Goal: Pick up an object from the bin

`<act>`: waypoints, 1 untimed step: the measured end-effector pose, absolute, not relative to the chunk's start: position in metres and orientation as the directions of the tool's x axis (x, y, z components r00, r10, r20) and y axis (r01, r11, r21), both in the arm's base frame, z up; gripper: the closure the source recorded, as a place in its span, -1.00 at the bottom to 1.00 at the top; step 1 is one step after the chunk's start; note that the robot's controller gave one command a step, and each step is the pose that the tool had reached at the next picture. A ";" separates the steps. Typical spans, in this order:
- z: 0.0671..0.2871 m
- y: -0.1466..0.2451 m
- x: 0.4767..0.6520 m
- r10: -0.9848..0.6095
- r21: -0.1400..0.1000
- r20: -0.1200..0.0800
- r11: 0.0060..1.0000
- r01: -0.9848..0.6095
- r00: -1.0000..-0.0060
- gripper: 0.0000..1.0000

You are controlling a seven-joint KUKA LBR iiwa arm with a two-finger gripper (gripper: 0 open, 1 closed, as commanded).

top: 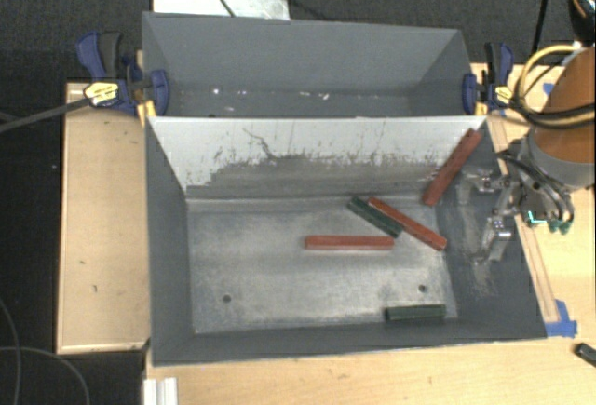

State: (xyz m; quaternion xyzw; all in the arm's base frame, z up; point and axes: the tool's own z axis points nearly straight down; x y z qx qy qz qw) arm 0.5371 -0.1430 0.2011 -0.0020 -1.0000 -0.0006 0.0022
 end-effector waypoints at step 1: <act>0.067 -0.081 0.548 0.017 0.003 0.002 1.000 0.017 -1.000 -1.00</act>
Offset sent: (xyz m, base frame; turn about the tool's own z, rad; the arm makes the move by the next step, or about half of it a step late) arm 0.0114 0.0592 -0.1311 0.0159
